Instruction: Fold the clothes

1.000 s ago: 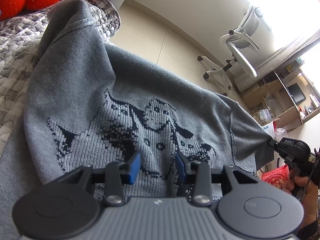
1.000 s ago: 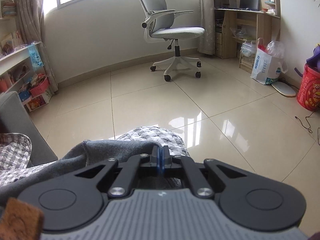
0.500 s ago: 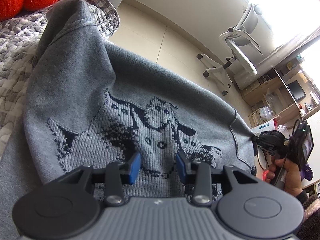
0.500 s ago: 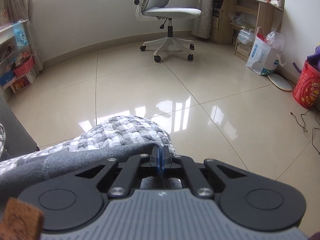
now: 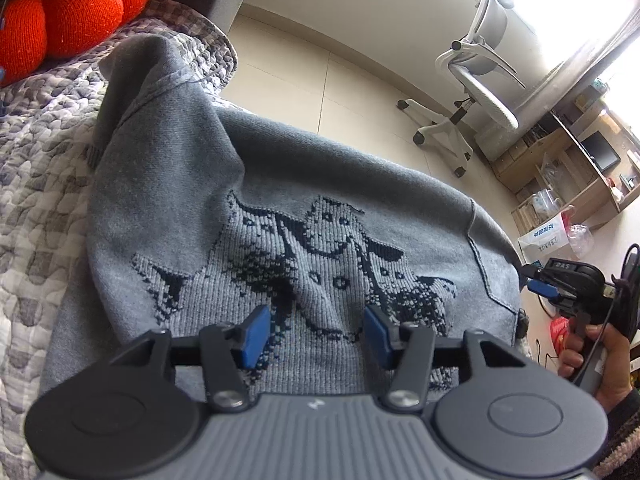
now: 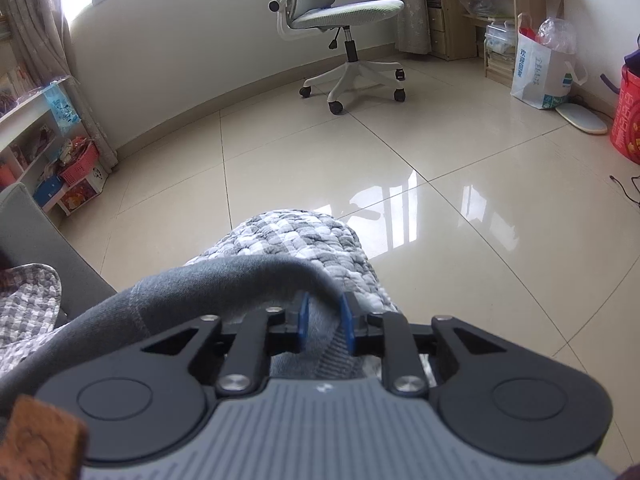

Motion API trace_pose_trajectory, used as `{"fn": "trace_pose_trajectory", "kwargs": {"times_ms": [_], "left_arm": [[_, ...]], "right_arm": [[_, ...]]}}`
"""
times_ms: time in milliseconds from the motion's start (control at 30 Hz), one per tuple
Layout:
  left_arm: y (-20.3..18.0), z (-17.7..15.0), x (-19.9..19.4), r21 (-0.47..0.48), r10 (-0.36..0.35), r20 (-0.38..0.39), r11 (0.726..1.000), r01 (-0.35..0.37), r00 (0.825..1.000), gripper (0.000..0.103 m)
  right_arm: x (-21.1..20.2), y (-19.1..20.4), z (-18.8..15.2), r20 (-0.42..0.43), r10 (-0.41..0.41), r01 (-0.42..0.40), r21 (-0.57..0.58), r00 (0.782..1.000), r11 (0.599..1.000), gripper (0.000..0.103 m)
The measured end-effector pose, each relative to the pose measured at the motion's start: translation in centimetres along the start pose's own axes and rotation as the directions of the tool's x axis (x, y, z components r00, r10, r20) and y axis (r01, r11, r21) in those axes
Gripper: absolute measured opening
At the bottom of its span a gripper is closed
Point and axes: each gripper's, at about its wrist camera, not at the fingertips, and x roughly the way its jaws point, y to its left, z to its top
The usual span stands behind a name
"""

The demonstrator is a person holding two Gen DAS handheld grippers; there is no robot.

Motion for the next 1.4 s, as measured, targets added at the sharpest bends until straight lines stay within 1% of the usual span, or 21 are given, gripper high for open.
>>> {"fn": "trace_pose_trajectory", "kwargs": {"times_ms": [67,233,333,467,633,767,933,1100,1233,1333,1400], "left_arm": [[0.3,-0.1,-0.3,-0.003,0.01,-0.005,1.0,-0.01,1.0,0.054],[0.9,0.1,-1.5,-0.019,0.045,-0.011,0.999,-0.045,0.999,0.055],[1.0,0.2,-2.4,-0.036,0.041,-0.017,0.998,-0.041,0.999,0.056],[0.9,-0.4,-3.7,-0.058,0.042,-0.054,0.997,-0.046,0.998,0.057],[0.6,-1.8,-6.4,-0.023,0.056,-0.08,0.998,-0.058,0.995,0.057],[1.2,-3.4,-8.5,0.026,0.089,-0.108,0.996,-0.087,0.99,0.057],[2.5,-5.2,-10.6,0.074,0.106,-0.14,0.993,-0.096,0.985,0.057],[3.9,-6.8,-12.1,0.071,0.091,-0.176,0.994,-0.08,0.98,0.057],[5.1,-8.0,-12.7,0.072,0.095,-0.2,0.994,-0.082,0.975,0.057],[6.1,-8.8,-13.0,0.061,0.094,-0.217,0.995,-0.082,0.972,0.057],[6.8,-9.2,-13.1,0.045,0.078,-0.231,0.997,-0.07,0.97,0.057]], "right_arm": [[-1.0,-0.3,-0.6,0.0,0.013,-0.013,0.01,1.0,1.0,0.039],[-3.3,-0.4,-2.2,-0.032,0.055,-0.054,0.015,0.998,0.998,0.039],[-4.9,-0.4,-3.4,-0.052,0.078,-0.079,0.0,0.996,0.997,0.039],[-6.7,-0.2,-5.1,-0.087,0.099,-0.102,-0.03,0.991,0.994,0.04],[-9.0,-0.6,-7.3,-0.123,0.133,-0.136,-0.021,0.983,0.99,0.041],[-10.7,-1.3,-9.1,-0.149,0.163,-0.164,0.008,0.975,0.986,0.043],[-12.0,-1.9,-10.8,-0.178,0.174,-0.174,0.015,0.969,0.985,0.043],[-13.1,-2.5,-12.3,-0.207,0.19,-0.188,0.028,0.96,0.982,0.044],[-13.7,-3.2,-13.6,-0.229,0.205,-0.197,0.054,0.952,0.979,0.045],[-14.1,-3.3,-14.4,-0.247,0.206,-0.199,0.053,0.947,0.978,0.045],[-14.4,-3.2,-15.1,-0.257,0.212,-0.209,0.04,0.943,0.977,0.045]]}}
